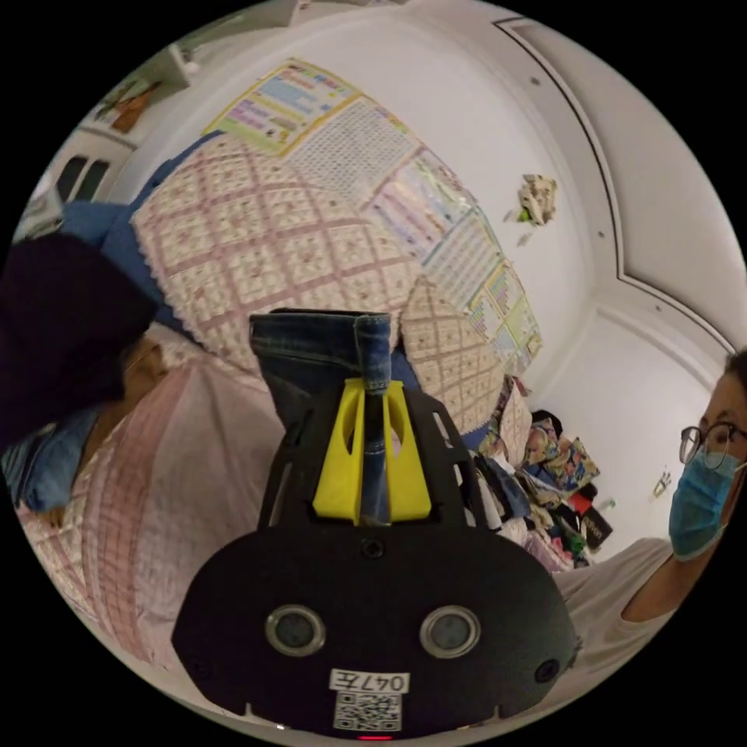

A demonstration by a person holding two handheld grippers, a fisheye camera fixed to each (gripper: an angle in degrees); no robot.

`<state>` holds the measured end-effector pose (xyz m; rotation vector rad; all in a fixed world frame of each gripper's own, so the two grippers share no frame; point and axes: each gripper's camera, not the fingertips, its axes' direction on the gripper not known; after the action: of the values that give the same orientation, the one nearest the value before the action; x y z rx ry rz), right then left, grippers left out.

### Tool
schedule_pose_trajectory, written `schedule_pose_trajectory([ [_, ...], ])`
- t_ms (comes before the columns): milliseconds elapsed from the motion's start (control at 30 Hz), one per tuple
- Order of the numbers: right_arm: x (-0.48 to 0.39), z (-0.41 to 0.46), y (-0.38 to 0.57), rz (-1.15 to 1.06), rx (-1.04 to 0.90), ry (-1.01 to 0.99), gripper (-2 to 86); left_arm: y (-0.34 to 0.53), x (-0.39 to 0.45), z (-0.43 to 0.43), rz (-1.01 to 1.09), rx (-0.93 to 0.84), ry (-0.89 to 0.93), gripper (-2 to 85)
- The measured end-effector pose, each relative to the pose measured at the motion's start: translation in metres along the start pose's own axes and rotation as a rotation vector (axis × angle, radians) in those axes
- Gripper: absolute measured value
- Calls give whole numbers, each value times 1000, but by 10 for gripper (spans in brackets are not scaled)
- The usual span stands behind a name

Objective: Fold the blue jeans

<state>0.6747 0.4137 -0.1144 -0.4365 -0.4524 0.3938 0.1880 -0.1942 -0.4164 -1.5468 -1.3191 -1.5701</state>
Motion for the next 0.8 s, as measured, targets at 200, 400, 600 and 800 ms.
schedule_pose_trajectory([
  [200,78,-137,108,389,384,-110,-7,-30,163,70,315,-156,63,32],
  [400,124,-230,257,715,447,41,-1,12,262,197,447,-538,134,64],
  [600,131,-276,369,882,436,36,32,-3,271,183,435,-650,155,118],
  [800,128,-318,406,853,457,-32,94,-54,198,112,271,-625,-201,103],
])
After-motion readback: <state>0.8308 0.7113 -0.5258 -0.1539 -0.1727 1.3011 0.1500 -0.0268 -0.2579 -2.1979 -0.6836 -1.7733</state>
